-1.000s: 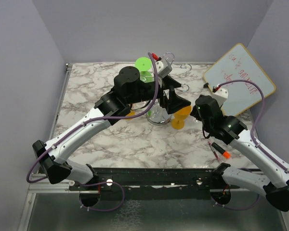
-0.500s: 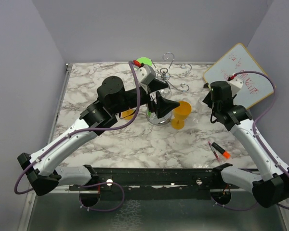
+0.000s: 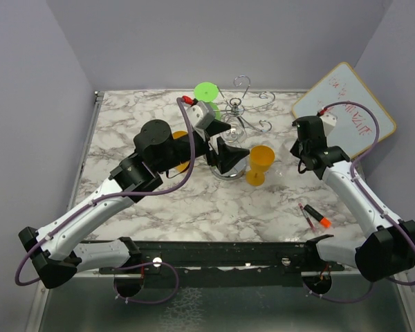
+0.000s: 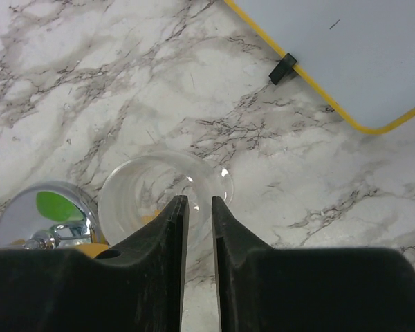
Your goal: Place the wine glass upside down on the wine glass rack
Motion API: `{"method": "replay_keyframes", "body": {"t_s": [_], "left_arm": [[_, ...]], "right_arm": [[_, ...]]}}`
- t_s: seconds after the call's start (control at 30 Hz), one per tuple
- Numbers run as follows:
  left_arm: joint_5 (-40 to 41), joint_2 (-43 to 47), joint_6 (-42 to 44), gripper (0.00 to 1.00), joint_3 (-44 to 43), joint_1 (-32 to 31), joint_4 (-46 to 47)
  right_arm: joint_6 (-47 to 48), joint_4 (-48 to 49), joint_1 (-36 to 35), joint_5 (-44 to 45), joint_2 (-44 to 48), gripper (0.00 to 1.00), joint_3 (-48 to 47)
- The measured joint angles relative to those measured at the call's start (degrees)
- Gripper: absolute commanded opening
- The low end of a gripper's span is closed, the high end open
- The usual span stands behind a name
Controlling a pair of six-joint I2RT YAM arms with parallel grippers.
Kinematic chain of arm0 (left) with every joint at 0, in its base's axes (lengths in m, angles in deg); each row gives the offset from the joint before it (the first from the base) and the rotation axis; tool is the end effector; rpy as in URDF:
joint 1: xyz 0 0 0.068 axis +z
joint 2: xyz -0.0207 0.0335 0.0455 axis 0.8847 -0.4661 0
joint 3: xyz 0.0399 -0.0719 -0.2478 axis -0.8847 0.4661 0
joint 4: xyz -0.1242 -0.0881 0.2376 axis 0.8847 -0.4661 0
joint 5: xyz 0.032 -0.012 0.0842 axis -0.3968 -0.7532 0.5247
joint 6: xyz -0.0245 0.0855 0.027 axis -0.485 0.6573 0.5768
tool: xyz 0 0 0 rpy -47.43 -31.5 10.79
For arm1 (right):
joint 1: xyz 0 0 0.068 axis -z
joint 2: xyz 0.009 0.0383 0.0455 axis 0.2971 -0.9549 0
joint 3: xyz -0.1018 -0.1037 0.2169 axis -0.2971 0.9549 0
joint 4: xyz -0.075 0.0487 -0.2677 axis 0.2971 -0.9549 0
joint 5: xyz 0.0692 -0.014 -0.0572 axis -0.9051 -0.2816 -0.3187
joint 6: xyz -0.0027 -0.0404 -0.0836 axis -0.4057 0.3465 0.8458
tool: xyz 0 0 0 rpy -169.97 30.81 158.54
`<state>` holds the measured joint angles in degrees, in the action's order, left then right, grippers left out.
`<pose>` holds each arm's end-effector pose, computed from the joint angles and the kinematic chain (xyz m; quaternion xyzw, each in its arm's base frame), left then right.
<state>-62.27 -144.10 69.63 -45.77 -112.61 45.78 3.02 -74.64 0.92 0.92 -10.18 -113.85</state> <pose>0.1874 -0.2602 0.4563 0.3194 0.5908 -0.4458 0.5918 0.3134 0.0514 0.2576 0.2320 0.8628 -0.0318 0.4480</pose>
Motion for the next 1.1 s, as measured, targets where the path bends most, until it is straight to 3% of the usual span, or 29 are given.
{"method": "replay_keyframes", "body": {"t_s": [0.3, 0.73, 1.1], "left_arm": [[0.0, 0.2, -1.1, 0.99, 1.5, 0.0, 0.3], [0.3, 0.7, -2.7, 0.99, 1.5, 0.0, 1.3], [1.0, 0.7, -5.4, 0.99, 1.5, 0.0, 2.1]], "right_arm": [[2.1, 1.5, 0.3, 0.1, -0.9, 0.01, 0.0], [3.0, -2.2, 0.3, 0.7, 1.2, 0.01, -0.1], [2.4, -5.4, 0.3, 2.0, 10.9, 0.01, 0.0]]}}
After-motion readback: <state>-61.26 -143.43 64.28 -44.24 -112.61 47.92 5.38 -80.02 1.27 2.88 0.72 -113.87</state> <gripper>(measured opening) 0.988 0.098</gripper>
